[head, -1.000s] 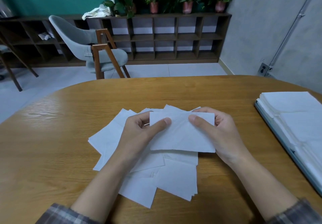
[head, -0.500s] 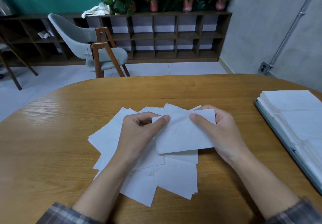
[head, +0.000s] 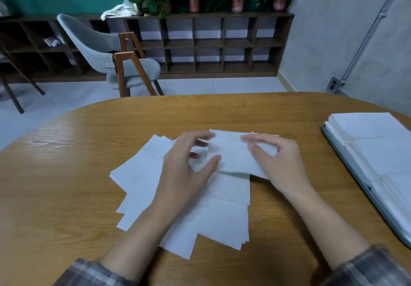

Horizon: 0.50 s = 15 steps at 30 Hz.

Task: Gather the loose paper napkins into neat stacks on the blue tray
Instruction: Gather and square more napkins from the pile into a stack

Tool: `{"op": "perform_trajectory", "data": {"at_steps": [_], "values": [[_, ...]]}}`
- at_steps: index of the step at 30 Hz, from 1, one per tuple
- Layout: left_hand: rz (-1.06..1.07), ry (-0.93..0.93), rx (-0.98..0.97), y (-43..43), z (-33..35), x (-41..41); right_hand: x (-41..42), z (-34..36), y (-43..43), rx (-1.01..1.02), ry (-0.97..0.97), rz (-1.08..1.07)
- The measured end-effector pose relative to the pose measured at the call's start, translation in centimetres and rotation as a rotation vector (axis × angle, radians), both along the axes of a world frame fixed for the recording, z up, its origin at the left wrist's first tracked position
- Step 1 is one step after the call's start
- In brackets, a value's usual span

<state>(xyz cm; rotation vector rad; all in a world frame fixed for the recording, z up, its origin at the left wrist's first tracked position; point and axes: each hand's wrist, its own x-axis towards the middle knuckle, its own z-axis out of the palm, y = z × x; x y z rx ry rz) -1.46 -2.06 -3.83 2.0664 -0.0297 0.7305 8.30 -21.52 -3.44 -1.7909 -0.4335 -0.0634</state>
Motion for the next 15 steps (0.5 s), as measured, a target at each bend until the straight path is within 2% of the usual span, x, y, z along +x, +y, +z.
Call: {"op": "perform_trajectory", "data": {"at_steps": [2,5,10,15], "values": [[-0.159,0.086,0.201,0.2,-0.3,0.0,0.6,-0.6,-0.3,0.013,-0.013,-0.047],[-0.342,0.328,0.455,0.2,-0.8,-0.2,0.9,-1.1,-0.4,0.002,-0.047,-0.061],[-0.325,0.275,0.389,0.1,-1.1,-0.3,1.0,-1.5,-0.3,-0.011,-0.074,-0.053],[-0.341,0.263,0.421,0.0,-1.1,-0.2,1.1,-1.6,-0.3,-0.03,-0.094,-0.048]]}}
